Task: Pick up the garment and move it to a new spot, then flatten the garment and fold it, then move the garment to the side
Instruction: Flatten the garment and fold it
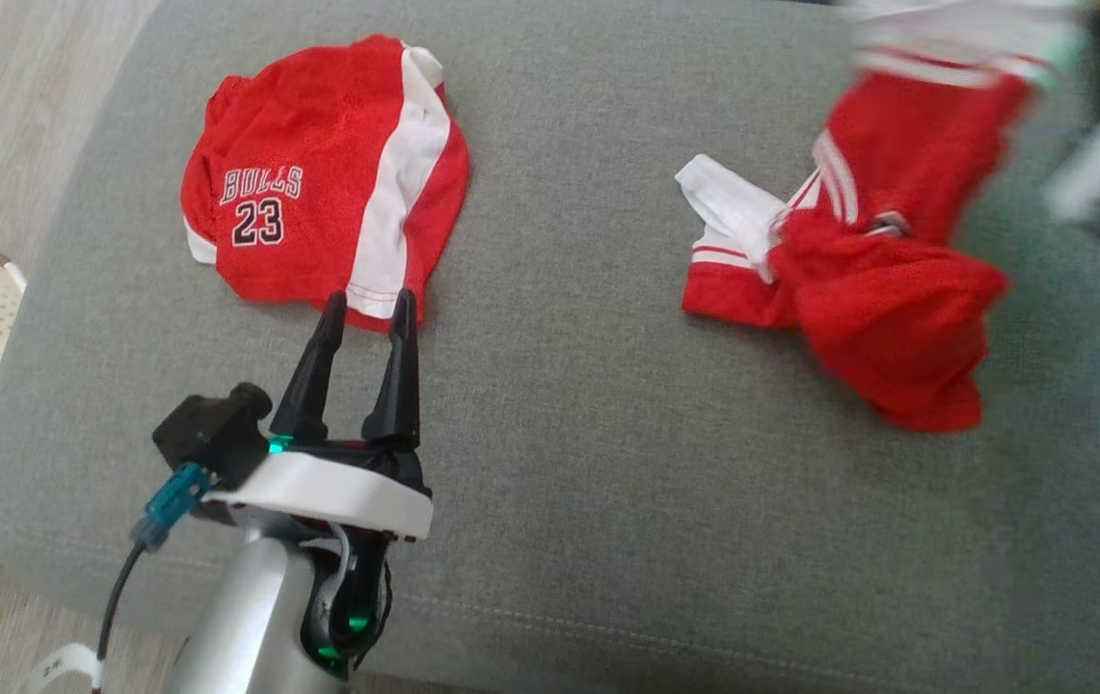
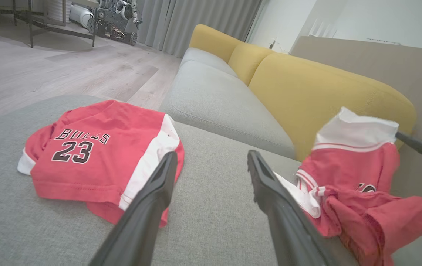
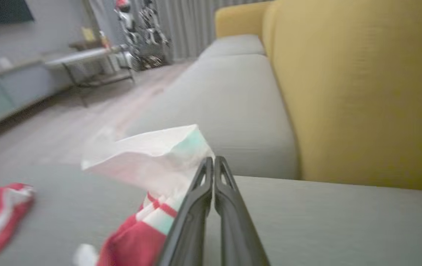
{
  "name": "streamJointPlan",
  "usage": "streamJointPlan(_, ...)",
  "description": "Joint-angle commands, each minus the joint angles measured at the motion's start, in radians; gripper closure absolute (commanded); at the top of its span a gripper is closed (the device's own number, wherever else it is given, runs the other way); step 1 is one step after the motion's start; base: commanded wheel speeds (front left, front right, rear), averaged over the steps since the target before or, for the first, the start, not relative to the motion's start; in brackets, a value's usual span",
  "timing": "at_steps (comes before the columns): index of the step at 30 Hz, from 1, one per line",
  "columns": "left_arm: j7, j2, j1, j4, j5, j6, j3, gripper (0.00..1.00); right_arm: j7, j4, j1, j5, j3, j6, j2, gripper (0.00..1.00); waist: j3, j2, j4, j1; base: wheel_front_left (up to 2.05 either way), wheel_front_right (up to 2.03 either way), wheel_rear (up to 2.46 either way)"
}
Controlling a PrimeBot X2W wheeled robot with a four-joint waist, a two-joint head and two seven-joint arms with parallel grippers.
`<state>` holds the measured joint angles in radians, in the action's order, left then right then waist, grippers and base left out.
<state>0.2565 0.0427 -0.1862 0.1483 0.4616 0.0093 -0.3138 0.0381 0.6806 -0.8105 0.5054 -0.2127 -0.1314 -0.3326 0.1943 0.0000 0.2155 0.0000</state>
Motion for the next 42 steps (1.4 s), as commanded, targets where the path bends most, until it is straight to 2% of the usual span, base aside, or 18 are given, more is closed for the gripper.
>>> streamJointPlan(1, 0.005, 0.008, -0.032, -0.032, 0.003, -0.001, 0.022, 0.0, 0.001, 0.074, -0.055, -0.087, 0.058, 0.001, -0.06, 0.07, 0.01, 0.0, 0.008, 0.0, 0.0, 0.0, 0.0)
streamJointPlan(2, 0.005, 0.008, -0.035, -0.032, 0.004, -0.001, 0.02, 0.0, -0.001, 0.138, -0.072, -0.139, 0.098, 0.001, -0.084, 0.0, 0.014, 0.0, 0.01, 0.0, 0.0, 0.0, 0.0)
streamJointPlan(4, 0.005, 0.008, -0.04, -0.032, 0.006, -0.001, 0.019, 0.0, -0.038, 0.225, -0.106, -0.243, 0.164, 0.001, -0.116, 0.0, 0.021, 0.0, 0.011, 0.0, 0.0, 0.0, 0.0)
streamJointPlan(6, 0.005, 0.008, -0.041, -0.031, 0.005, 0.0, 0.02, 0.0, -0.087, 0.283, -0.133, -0.333, 0.238, 0.001, -0.122, 0.0, 0.024, 0.0, 0.008, 0.0, 0.0, 0.0, 0.0)
streamJointPlan(8, 0.005, 0.008, -0.039, -0.028, 0.002, 0.001, 0.025, 0.0, -0.132, 0.314, -0.148, -0.372, 0.302, 0.001, -0.082, 0.0, 0.022, 0.0, -0.002, 0.0, 0.0, 0.0, 0.0)
streamJointPlan(9, 0.005, 0.008, -0.036, -0.025, -0.001, 0.003, 0.029, 0.0, -0.177, 0.321, -0.147, -0.394, 0.321, 0.001, -0.032, 0.0, 0.014, 0.0, -0.014, 0.0, 0.0, 0.0, 0.0)
streamJointPlan(12, 0.005, 0.008, -0.033, -0.022, -0.003, 0.003, 0.039, 0.0, -0.233, 0.306, -0.123, -0.394, 0.307, 0.001, 0.035, 0.0, -0.005, 0.0, -0.038, 0.0, 0.0, 0.0, 0.0)
streamJointPlan(17, 0.005, 0.008, -0.024, -0.034, 0.0, 0.003, 0.067, 0.0, -0.28, 0.2, -0.023, -0.356, 0.196, 0.001, 0.118, 0.0, -0.045, 0.0, -0.093, 0.0, 0.0, 0.0, 0.0)
streamJointPlan(24, 0.005, 0.008, 0.002, -0.055, -0.001, 0.008, 0.098, 0.0, -0.295, -0.061, 0.212, -0.277, 0.105, 0.001, 0.157, 0.0, -0.088, 0.0, -0.165, 0.0, 0.0, 0.0, 0.0)
streamJointPlan(29, 0.005, 0.008, 0.024, -0.064, -0.004, 0.009, 0.108, 0.0, -0.298, -0.216, 0.369, -0.275, 0.104, 0.001, 0.187, 0.0, -0.102, 0.0, -0.196, 0.0, 0.0, 0.0, 0.0)
streamJointPlan(35, 0.005, 0.008, 0.053, -0.052, -0.016, 0.0, 0.11, 0.0, -0.299, -0.388, 0.571, -0.327, 0.128, 0.001, 0.235, 0.0, -0.105, 0.0, -0.227, 0.0, 0.0, 0.0, 0.0)
streamJointPlan(42, 0.005, 0.008, 0.054, -0.044, -0.019, -0.005, 0.111, 0.0, -0.282, -0.47, 0.628, -0.368, 0.089, 0.001, 0.26, 0.0, -0.098, 0.0, -0.233, 0.0, 0.0, 0.0, 0.0)
